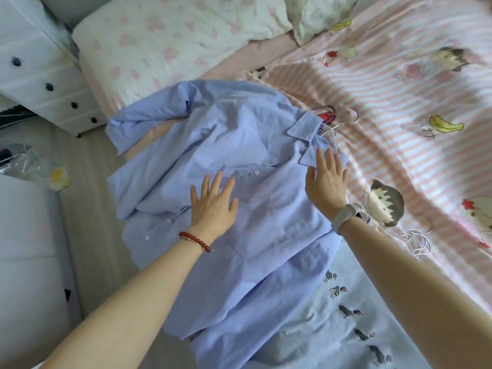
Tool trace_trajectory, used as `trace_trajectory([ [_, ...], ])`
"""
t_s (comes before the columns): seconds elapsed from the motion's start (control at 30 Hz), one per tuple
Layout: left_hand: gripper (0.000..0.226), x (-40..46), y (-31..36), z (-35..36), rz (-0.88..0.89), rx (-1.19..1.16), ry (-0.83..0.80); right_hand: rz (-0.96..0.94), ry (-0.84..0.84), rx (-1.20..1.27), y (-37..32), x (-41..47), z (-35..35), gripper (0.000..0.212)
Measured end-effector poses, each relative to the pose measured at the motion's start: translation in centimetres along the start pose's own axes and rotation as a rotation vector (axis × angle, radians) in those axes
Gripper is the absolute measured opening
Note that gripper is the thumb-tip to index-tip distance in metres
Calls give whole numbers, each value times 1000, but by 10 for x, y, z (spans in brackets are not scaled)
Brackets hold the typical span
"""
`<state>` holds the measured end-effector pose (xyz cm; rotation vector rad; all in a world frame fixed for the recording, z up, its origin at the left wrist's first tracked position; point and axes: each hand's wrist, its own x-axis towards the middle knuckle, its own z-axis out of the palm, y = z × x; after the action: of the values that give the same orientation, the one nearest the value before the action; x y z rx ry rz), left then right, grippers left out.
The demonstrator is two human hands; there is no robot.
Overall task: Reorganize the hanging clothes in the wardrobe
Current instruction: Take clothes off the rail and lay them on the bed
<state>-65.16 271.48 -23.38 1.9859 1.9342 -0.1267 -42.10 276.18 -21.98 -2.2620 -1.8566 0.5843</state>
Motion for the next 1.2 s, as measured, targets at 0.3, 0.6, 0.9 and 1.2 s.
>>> trace_trajectory([
  [0.3, 49, -147, -77, -71, -196, 6, 285, -370, -66, 13, -130, -144, -4, 49],
  [0.6, 38, -389, -175, -59, -434, -6, 481, -896, -245, -38, -237, -348, 38, 38],
  [0.9, 28, -644, -291, -62, -877, 102, 698, -1392, -389, 1, -366, -554, 85, 40],
  [1.2, 33, -863, -334, -84, -1344, 290, 900, -1782, -444, 121, -483, -731, 99, 35],
])
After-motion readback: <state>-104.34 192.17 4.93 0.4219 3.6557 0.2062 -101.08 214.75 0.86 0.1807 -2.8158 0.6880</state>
